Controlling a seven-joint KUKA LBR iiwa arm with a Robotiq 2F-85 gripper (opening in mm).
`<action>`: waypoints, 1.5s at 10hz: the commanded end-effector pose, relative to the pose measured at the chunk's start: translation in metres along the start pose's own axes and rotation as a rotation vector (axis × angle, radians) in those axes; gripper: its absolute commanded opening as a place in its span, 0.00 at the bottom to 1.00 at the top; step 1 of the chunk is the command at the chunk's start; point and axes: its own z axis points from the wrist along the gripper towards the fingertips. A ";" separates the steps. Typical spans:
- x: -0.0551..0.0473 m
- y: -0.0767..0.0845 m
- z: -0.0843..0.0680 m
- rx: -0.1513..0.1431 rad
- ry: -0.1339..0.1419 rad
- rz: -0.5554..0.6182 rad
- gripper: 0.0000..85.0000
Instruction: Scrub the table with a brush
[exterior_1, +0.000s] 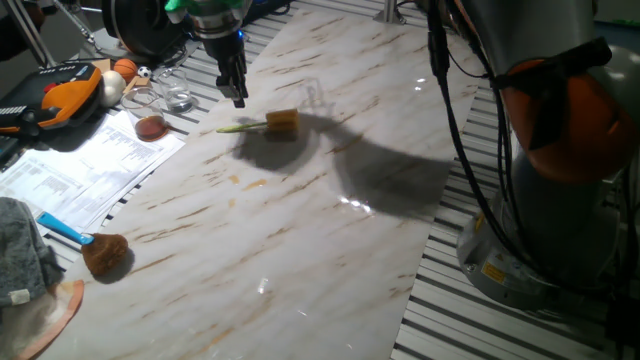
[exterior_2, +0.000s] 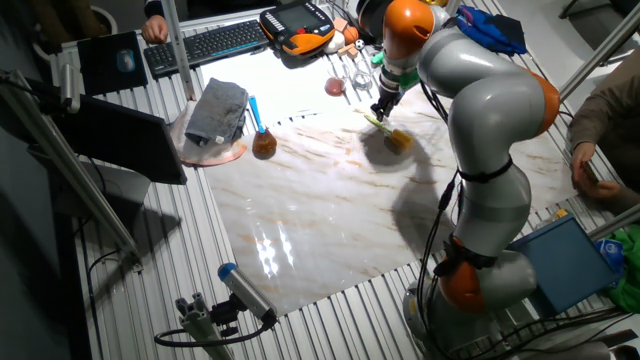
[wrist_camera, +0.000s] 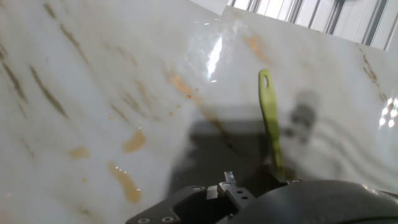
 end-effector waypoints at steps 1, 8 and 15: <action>-0.001 -0.003 0.004 0.002 -0.001 0.000 0.40; -0.005 -0.021 0.040 0.019 -0.027 -0.066 0.60; -0.006 -0.019 0.039 0.027 0.037 0.048 0.60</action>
